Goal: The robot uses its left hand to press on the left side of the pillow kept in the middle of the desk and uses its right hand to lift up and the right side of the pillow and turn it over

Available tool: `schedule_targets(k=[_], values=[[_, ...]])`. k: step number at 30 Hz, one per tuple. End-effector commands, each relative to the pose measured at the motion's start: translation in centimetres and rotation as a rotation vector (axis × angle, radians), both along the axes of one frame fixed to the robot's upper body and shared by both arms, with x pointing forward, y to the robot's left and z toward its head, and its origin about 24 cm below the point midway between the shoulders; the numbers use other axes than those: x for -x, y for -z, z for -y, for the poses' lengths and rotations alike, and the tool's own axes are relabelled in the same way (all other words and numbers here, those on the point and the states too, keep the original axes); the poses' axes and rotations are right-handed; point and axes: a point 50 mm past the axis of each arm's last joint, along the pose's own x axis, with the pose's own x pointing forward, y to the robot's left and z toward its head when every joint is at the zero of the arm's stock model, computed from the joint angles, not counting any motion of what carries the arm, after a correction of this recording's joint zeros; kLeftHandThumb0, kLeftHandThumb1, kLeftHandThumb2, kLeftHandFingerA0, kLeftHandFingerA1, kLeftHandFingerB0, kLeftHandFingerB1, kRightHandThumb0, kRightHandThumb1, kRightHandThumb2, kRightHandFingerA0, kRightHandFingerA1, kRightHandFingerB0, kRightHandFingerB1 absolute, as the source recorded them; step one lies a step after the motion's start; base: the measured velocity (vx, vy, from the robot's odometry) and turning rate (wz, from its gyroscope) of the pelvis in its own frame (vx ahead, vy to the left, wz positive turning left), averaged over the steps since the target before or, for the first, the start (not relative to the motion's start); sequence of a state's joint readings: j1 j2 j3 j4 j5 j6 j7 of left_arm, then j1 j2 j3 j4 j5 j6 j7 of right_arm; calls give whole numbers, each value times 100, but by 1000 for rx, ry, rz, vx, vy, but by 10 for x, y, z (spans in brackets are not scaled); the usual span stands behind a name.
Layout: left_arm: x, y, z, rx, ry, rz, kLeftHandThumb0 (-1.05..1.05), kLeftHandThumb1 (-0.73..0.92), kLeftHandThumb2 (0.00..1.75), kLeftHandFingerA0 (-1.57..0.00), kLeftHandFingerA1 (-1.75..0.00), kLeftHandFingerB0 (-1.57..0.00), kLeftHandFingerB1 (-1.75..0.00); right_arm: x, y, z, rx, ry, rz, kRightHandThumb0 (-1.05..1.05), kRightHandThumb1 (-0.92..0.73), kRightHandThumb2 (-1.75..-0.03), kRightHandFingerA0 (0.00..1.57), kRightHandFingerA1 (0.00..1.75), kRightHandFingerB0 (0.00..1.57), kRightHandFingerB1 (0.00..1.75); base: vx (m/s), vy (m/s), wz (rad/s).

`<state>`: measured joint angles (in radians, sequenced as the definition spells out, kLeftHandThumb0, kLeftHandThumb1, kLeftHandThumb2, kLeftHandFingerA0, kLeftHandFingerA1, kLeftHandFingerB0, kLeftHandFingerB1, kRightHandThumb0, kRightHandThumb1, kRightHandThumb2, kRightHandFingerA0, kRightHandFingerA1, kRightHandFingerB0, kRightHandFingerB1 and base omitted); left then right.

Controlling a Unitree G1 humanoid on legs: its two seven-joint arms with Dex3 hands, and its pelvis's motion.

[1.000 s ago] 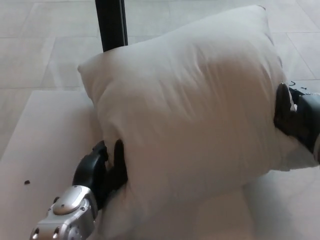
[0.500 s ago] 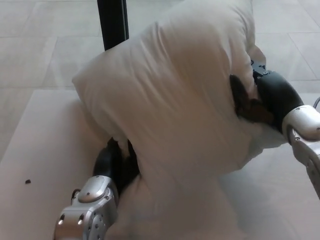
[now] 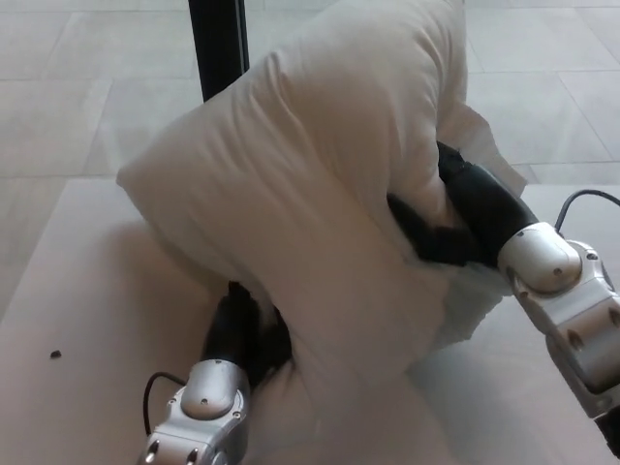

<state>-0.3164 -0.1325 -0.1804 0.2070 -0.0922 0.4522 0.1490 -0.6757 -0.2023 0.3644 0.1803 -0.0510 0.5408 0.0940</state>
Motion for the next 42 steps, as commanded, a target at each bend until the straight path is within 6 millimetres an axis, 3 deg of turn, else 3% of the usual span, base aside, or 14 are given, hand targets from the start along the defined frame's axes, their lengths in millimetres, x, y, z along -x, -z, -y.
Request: schedule_targets(k=[1, 2, 10, 11, 12, 19, 20, 24, 31, 32, 33, 37, 41, 42], values=[[46, 42, 74, -60, 305, -147, -86, 92, 68, -8, -42, 0, 0, 54, 68, -111, 20, -479, -267, -87, -68, -62, 17, 70, 20, 47, 0, 0, 0], [51, 45, 78, -50, 309, -142, -97, 79, 112, -6, -38, 0, -4, 60, 74, -119, 23, -507, -278, -90, -52, -80, 14, 65, 18, 52, 0, 0, 0], [59, 58, 91, 175, 249, -215, -105, 71, 104, -6, -42, 0, -6, 97, 94, -152, 121, -690, -329, -76, -61, -59, 17, 66, 20, 51, 0, 0, 0], [61, 59, 90, 135, 254, -203, -85, 82, 65, -7, -50, 0, 0, 99, 96, -152, 125, -703, -333, -74, -59, -59, 21, 66, 23, 52, 0, 0, 0], [63, 61, 89, 104, 267, -195, -105, 74, 105, -13, -47, 0, 0, 101, 98, -152, 135, -728, -334, -70, -57, -58, 21, 64, 27, 52, 0, 0, 0], [63, 63, 91, 98, 298, -197, -90, 62, 95, -5, -42, 0, 0, 102, 102, -155, 217, -824, -343, -76, -57, -58, 22, 61, 39, 51, 0, 0, 0], [63, 63, 91, 98, 296, -197, -83, 78, 64, -7, -45, 0, 0, 102, 102, -155, 218, -825, -345, -75, -57, -58, 20, 61, 38, 52, 0, 0, 0], [63, 63, 96, 141, 278, -190, -98, 65, 101, -12, -48, 0, -5, 103, 101, -157, 267, -859, -361, -78, -56, -58, 29, 73, 43, 52, 0, 0, 0], [66, 64, 99, 147, 260, -194, -87, 62, 94, -5, -43, 0, 0, 106, 103, -158, 313, -927, -453, -74, -56, -57, 18, 65, 48, 51, 0, 0, 0], [66, 66, 99, 150, 252, -204, -89, 63, 94, -4, -42, 0, 0, 106, 102, -158, 323, -935, -449, -82, -47, -87, 18, 63, 47, 60, 0, 0, 0], [69, 68, 99, 145, 251, -212, -99, 67, 101, -12, -45, 0, -4, 108, 104, -158, 310, -941, -476, -72, -57, -58, 20, 66, 45, 52, 0, 0, 0], [70, 68, 98, 137, 246, -193, -89, 63, 96, -3, -42, 0, 0, 105, 103, -156, 265, -895, -506, -72, -57, -58, 25, 70, 43, 52, 0, 0, 0], [62, 64, 97, 156, 242, -185, -105, 71, 105, -12, -50, 0, -1, 93, 95, -144, 126, -766, -440, -72, -56, -64, 80, 164, 39, 53, 0, 0, 0], [57, 59, 97, 169, 217, -182, -105, 70, 104, -12, -52, 0, -1, 86, 87, -138, 50, -699, -395, -70, -46, -93, 118, 142, 29, 60, 0, 0, 0]])
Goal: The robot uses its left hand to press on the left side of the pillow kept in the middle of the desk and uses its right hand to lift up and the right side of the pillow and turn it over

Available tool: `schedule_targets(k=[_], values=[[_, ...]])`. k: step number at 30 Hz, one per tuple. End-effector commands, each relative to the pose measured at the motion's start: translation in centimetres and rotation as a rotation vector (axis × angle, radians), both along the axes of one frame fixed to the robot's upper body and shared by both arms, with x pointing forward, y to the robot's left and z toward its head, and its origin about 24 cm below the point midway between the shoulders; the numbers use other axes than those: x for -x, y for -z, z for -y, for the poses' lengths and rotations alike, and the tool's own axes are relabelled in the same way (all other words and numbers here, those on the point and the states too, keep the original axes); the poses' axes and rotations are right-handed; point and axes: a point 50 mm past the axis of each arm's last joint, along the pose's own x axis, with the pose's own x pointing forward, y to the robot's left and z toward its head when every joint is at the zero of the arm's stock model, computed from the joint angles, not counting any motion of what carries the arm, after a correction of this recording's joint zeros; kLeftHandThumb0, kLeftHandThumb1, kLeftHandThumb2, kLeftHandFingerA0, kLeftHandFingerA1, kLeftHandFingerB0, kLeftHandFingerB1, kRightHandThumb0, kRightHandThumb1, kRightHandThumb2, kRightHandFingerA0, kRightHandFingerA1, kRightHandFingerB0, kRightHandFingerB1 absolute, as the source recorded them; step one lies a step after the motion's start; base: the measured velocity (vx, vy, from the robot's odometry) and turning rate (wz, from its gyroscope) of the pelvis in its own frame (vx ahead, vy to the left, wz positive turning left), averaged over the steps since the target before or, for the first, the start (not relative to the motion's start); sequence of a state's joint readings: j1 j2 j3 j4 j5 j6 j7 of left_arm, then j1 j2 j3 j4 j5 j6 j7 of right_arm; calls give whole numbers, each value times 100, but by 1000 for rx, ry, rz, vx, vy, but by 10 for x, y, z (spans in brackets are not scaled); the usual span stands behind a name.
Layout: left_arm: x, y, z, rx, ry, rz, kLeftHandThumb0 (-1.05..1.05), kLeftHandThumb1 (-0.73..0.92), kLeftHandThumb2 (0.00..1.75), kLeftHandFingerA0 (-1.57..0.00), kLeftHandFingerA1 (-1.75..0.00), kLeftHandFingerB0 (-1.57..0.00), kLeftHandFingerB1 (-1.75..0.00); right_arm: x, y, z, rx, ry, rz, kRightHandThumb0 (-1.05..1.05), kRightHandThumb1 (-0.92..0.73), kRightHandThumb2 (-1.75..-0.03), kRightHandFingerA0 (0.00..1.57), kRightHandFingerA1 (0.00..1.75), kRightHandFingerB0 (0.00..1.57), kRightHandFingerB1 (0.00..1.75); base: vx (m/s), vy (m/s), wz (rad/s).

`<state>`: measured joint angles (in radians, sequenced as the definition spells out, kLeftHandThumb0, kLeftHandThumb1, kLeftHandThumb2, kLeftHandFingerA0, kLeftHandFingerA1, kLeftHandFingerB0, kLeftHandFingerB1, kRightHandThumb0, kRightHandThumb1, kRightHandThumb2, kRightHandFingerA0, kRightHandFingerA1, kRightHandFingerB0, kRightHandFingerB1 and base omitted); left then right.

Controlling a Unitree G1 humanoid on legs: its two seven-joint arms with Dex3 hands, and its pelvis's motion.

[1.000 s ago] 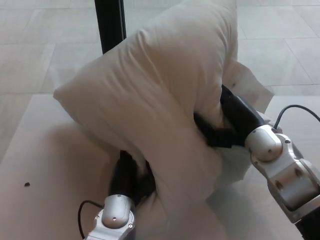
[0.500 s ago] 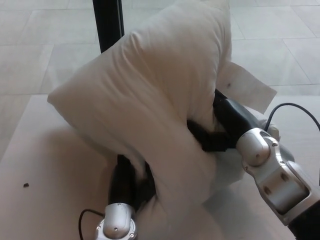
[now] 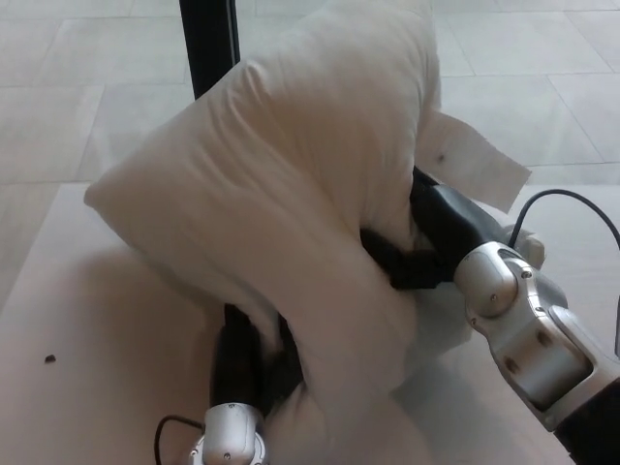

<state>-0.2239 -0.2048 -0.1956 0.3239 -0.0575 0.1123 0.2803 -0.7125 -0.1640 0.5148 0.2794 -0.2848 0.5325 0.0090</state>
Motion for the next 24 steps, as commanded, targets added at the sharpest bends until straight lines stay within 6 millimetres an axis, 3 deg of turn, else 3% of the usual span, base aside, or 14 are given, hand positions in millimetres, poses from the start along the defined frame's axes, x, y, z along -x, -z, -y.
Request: schedule_targets(k=[1, 2, 3, 4, 5, 6, 9, 10, 11, 12, 19, 20, 22, 24], values=[[41, 40, 89, 115, 370, -298, -105, 70, 104, -12, -52, 0, -1, 89, 72, -118, -195, -661, -585, -70, -46, -93, 118, 142, 29, 60, 0, 0, 0], [34, 33, 87, 177, 359, -264, -105, 69, 105, -7, -40, 0, -2, 78, 60, -106, -288, -590, -547, -77, -63, -59, 32, 90, 30, 44, 0, 0, 0], [33, 31, 85, 160, 363, -258, -105, 69, 105, -7, -40, 0, -2, 75, 56, -103, -298, -571, -533, -77, -63, -59, 32, 90, 30, 44, 0, 0, 0], [30, 28, 79, 75, 374, -238, -102, 78, 111, -20, -52, 0, 0, 71, 49, -98, -372, -544, -514, -74, -61, -59, 38, 71, 29, 42, 0, 0, 0], [25, 22, 69, -68, 397, -186, -90, 74, 104, -11, -46, 0, 0, 62, 35, -85, -499, -485, -475, -71, -61, -58, 40, 60, 29, 41, 0, 0, 0], [20, 21, 63, -92, 413, -157, -105, 81, 116, -9, -34, 0, -3, 56, 25, -75, -563, -451, -440, -70, -63, -59, 40, 67, 22, 38, 0, 0, 0], [13, 23, 50, -76, 400, -157, -105, 80, 118, -12, -45, 0, -6, 46, 10, -56, -708, -388, -359, -68, -60, -58, 47, 69, 27, 37, 0, 0, 0], [12, 23, 41, 28, 295, -191, -60, 89, 75, -17, -79, -2, -13, 39, -1, -37, -771, -322, -296, -67, -64, -60, 59, 73, 32, 36, 0, 0, 0], [13, 24, 29, 64, 248, -209, -83, 72, 101, -4, -62, 0, -6, 33, -11, -18, -811, -257, -243, -63, -68, -61, 46, 56, 30, 33, 0, 0, 0], [16, 29, 9, 63, 239, -220, -101, 69, 104, -11, -50, 0, -7, 28, -18, 5, -857, -185, -199, -64, -66, -60, 43, 51, 30, 32, 0, 0, 0], [27, 39, -53, 5, 181, -233, -88, 64, 95, -8, -45, 0, 0, 26, -13, 78, -889, 1, -145, -79, -63, -59, 40, 46, 32, 31, 0, 0, 0], [24, 34, -68, 6, 145, -220, -95, 68, 101, -6, -49, 0, -4, 27, -12, 97, -887, 54, -138, -78, -49, -89, 35, 54, 26, 45, 0, 0, 0], [21, 30, -80, -5, 127, -216, -86, 63, 93, -7, -41, 0, 0, 27, -11, 109, -869, 85, -126, -78, -50, -90, 35, 54, 25, 44, 0, 0, 0], [18, 21, -100, -25, 100, -192, -102, 70, 105, -14, -36, 0, -3, 29, -10, 120, -868, 104, -125, -77, -51, -89, 31, 52, 22, 44, 0, 0, 0]])
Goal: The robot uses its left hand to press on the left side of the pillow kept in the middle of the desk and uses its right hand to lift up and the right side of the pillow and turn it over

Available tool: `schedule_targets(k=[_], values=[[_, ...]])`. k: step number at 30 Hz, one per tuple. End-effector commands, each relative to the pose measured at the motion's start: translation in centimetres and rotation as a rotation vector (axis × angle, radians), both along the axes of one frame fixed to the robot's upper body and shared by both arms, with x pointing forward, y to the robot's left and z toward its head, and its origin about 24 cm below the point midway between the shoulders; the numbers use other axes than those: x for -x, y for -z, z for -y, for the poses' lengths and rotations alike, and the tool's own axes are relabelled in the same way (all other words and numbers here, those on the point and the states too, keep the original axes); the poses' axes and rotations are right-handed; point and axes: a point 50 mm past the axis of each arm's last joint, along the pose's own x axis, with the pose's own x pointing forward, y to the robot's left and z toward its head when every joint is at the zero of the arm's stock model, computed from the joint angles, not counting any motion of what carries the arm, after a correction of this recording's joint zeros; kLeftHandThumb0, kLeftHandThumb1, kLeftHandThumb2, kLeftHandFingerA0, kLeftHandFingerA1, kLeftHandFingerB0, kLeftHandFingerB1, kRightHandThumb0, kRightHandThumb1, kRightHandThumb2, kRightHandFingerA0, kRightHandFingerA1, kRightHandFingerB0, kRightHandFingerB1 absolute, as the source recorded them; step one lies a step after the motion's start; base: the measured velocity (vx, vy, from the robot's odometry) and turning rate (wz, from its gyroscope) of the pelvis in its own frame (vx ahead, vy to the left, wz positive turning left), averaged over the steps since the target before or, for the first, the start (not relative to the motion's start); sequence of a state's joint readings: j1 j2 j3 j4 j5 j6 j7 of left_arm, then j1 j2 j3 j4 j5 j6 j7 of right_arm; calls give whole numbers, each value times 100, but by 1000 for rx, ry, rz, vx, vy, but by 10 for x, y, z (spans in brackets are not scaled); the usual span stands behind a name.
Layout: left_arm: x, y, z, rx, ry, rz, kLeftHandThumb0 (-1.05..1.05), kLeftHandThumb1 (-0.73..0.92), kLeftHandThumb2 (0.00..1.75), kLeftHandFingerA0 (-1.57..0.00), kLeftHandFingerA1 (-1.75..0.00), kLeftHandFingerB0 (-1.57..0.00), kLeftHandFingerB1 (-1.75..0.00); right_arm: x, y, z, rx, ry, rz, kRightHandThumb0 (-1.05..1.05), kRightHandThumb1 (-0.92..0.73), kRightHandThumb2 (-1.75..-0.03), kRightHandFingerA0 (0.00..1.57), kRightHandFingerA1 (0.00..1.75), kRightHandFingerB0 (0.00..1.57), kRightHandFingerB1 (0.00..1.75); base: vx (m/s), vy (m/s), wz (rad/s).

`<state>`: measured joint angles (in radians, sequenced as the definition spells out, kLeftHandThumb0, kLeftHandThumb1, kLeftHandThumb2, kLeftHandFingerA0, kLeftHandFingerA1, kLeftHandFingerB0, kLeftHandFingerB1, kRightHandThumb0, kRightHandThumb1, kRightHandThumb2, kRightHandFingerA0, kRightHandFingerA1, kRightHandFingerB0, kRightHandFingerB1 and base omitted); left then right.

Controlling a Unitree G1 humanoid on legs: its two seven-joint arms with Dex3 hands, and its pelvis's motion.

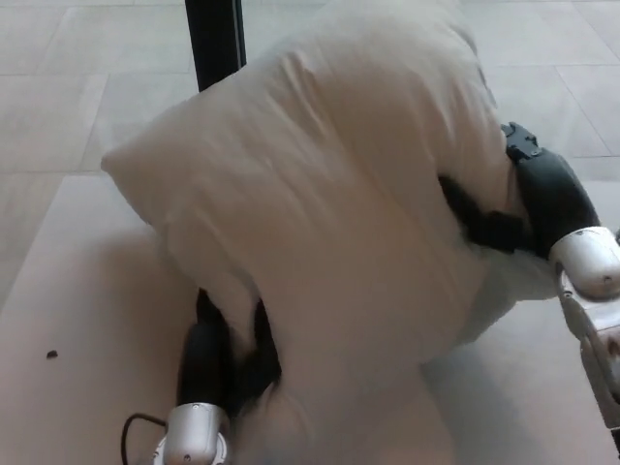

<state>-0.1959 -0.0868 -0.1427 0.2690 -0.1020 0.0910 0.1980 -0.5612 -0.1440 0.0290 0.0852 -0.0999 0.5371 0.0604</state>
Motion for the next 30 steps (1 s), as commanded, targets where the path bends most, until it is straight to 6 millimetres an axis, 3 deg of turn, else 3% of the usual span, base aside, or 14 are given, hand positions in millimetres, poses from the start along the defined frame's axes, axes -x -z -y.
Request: schedule_targets(k=[1, 3, 5, 8, 9, 13, 14, 16, 17, 23, 25, 27, 28, 30], values=[[19, 21, -66, 7, 94, -231, -90, 60, 99, -2, -51, 0, -8, 21, 15, 40, -372, -145, -82, -77, -51, -89, 31, 52, 22, 44, 0, 0, 0], [15, 11, -82, -24, 79, -196, -94, 63, 100, -5, -44, 0, -4, 29, 14, 68, -344, -65, -86, -77, -67, -61, 39, 41, 27, 30, 0, 0, 0], [14, 3, -96, -48, 91, -181, -89, 79, 64, -7, -45, 0, 0, 34, 14, 82, -354, -44, -83, -81, -55, -93, 29, 53, 16, 42, 0, 0, 0], [8, -13, -117, -79, 60, -155, -101, 67, 103, -14, -55, 0, 0, 39, 10, 107, -344, 0, -73, -79, -59, -95, 24, 52, 15, 42, 0, 0, 0], [7, -23, -127, -81, 52, -128, -88, 60, 91, -10, -54, 0, 0, 43, 8, 119, -340, 29, -68, -81, -74, -63, 30, 42, 22, 28, 0, 0, 0], [12, -44, -160, -140, 40, -93, -93, 63, 101, -8, -48, 0, -5, 59, 7, 153, -341, 118, -76, -81, -75, -64, 25, 41, 18, 27, 0, 0, 0], [13, -47, -166, -108, 14, -82, -85, 63, 73, -13, -52, 0, -7, 61, 8, 158, -349, 137, -78, -84, -74, -63, 23, 40, 19, 28, 0, 0, 0], [18, -49, -178, -78, -27, -82, -82, 77, 68, -14, -48, 0, 0, 69, 10, 169, -322, 167, -89, -39, -37, -101, 2, 50, 0, 49, 0, 0, 0], [21, -52, -187, -75, -52, -85, -82, 77, 67, -14, -47, 0, 0, 75, 9, 177, -309, 171, -91, -83, -62, -104, 4, 47, 8, 32, 0, 0, 0], [42, -60, -235, -61, -178, -80, -90, 54, 100, -12, -53, 0, -12, 108, 6, 222, -290, 298, -46, -100, -81, -121, 0, 20, 1, 9, 0, 0, 0], [56, -62, -251, -69, -238, -76, -95, 74, 62, -25, -46, 0, -32, 125, 9, 246, -325, 409, 3, -96, -66, -113, 2, 49, 6, 41, 0, 0, 0], [68, -61, -262, -90, -278, -81, -92, 57, 100, -23, -55, -5, -25, 138, 13, 261, -329, 469, 20, -105, -89, -68, 0, 65, 4, 53, 0, 0, 0], [74, -58, -269, -71, -303, -92, -91, 74, 61, -29, -50, -1, -45, 145, 16, 267, -326, 518, 21, -43, -29, -101, 2, 57, 5, 56, 0, 0, 0], [98, -45, -284, -9, -407, -140, -96, 67, 62, -34, -51, -5, -50, 173, 23, 288, -342, 720, 24, -43, -31, -102, 3, 58, 6, 57, 0, 0, 0]])
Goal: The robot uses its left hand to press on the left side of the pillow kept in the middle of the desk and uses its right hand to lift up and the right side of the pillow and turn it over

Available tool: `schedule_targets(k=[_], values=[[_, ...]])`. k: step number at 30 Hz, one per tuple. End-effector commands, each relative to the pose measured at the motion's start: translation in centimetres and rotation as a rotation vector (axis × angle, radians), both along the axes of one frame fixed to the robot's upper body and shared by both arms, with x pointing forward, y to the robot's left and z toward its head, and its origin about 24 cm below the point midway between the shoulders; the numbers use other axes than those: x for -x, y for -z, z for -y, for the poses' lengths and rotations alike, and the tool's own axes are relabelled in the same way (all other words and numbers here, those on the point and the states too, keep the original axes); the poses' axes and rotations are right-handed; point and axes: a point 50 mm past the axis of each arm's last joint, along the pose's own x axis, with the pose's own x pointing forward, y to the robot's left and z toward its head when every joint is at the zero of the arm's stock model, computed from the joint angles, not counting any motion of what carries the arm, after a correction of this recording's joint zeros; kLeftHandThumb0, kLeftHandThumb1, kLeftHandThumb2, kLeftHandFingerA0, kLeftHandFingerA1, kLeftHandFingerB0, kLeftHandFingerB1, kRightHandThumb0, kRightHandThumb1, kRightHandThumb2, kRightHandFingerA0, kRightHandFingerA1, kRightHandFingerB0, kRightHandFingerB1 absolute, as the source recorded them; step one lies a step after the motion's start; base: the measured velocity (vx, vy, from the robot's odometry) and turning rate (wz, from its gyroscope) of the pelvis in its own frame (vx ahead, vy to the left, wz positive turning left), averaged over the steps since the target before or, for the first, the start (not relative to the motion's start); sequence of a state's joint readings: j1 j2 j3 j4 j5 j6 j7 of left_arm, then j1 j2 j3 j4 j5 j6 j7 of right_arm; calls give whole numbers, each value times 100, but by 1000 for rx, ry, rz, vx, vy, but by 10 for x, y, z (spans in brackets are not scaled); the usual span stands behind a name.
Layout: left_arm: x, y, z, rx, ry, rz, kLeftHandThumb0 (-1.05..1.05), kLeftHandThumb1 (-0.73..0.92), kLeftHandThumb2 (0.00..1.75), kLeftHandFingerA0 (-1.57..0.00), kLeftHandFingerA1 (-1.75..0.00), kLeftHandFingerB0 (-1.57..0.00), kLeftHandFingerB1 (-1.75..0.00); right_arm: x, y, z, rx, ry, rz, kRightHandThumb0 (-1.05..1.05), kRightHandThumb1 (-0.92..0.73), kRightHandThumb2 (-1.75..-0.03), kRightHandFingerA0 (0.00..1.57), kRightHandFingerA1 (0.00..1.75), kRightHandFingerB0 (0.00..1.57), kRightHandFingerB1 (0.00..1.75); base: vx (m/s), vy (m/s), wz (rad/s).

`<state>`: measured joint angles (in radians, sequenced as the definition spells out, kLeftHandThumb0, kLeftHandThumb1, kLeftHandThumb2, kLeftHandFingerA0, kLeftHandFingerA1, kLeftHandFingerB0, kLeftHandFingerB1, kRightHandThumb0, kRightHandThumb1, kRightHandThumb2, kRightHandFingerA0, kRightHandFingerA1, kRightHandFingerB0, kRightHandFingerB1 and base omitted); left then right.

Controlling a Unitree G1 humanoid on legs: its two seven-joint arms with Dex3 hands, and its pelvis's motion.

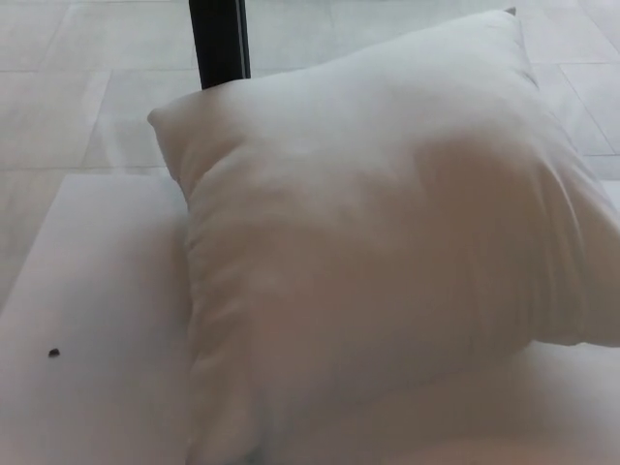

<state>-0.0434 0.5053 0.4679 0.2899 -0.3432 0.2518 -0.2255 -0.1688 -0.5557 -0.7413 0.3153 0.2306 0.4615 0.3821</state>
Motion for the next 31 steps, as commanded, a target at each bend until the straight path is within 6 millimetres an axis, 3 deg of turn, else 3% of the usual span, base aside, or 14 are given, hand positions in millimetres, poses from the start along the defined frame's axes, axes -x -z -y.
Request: schedule_targets(k=[1, 3, 4, 13, 14, 15, 17, 19, 21, 25, 27, 28, 29, 31], values=[[49, 20, -34, 180, -148, -50, -92, 67, 60, -33, -55, -2, -55, 54, 6, 46, -8, 304, 57, -105, -65, -94, 0, 72, 8, 66, 0, 0, 0], [59, 28, -34, 226, -166, -47, -96, 64, 59, -26, -58, -2, -58, 68, 8, 54, -38, 380, 68, -105, -83, -67, 0, 85, 3, 73, 0, 0, 0], [78, 42, -40, 332, -273, -19, -98, 51, 93, -21, -56, -5, -52, 91, 16, 64, -103, 502, 122, -105, -62, -111, 0, 58, 3, 58, 0, 0, 0], [158, 101, -39, 470, -496, -111, -93, 51, 94, -30, -59, -9, -55, 166, 73, 71, -176, 772, 54, -105, -67, -117, 2, 71, 0, 43, 0, 0, 0], [163, 104, -38, 430, -488, -173, -94, 64, 60, -35, -53, -17, -54, 172, 77, 71, -174, 784, 27, -105, -88, -65, 3, 95, 0, 42, 0, 0, 0], [169, 108, -35, 383, -456, -254, -90, 49, 92, -29, -57, -14, -56, 182, 80, 71, -164, 799, 2, -105, -87, -65, 1, 98, 0, 58, 0, 0, 0], [179, 115, -35, 342, -427, -324, -91, 60, 60, -33, -52, -18, -49, 194, 88, 70, -156, 812, -51, -105, -89, -61, 1, 109, 0, 58, 0, 0, 0], [191, 117, -36, 271, -398, -421, -97, 49, 75, -42, -58, -21, -51, 203, 98, 66, -127, 837, -156, -105, -68, -113, 24, 88, 0, 48, 0, 0, 0], [198, 120, -36, 212, -403, -486, -90, 60, 58, -48, -57, -26, -49, 204, 103, 65, -125, 865, -182, -102, -88, -64, 4, 112, 0, 53, 0, 0, 0], [201, 120, -39, 155, -390, -555, -95, 49, 92, -28, -59, -22, -57, 201, 107, 64, -112, 842, -210, -105, -66, -113, 21, 86, 0, 54, 0, 0, 0], [203, 119, -40, 185, -413, -556, -92, 67, 61, -31, -55, -23, -52, 202, 107, 63, -102, 827, -221, -105, -65, -111, 48, 107, 2, 57, 0, 0, 0], [204, 117, -42, 182, -425, -562, -96, 69, 61, -35, -53, -19, -54, 204, 110, 62, -85, 804, -261, -101, -84, -66, 36, 114, 0, 73, 0, 0, 0], [204, 115, -45, 208, -446, -544, -93, 51, 95, -34, -58, -19, -57, 207, 112, 59, -87, 764, -271, -105, -67, -111, 30, 89, 3, 61, 0, 0, 0], [203, 114, -45, 221, -469, -532, -94, 66, 60, -42, -53, -23, -53, 207, 114, 59, -82, 750, -288, -98, -81, -63, 6, 102, 0, 78, 0, 0, 0]])
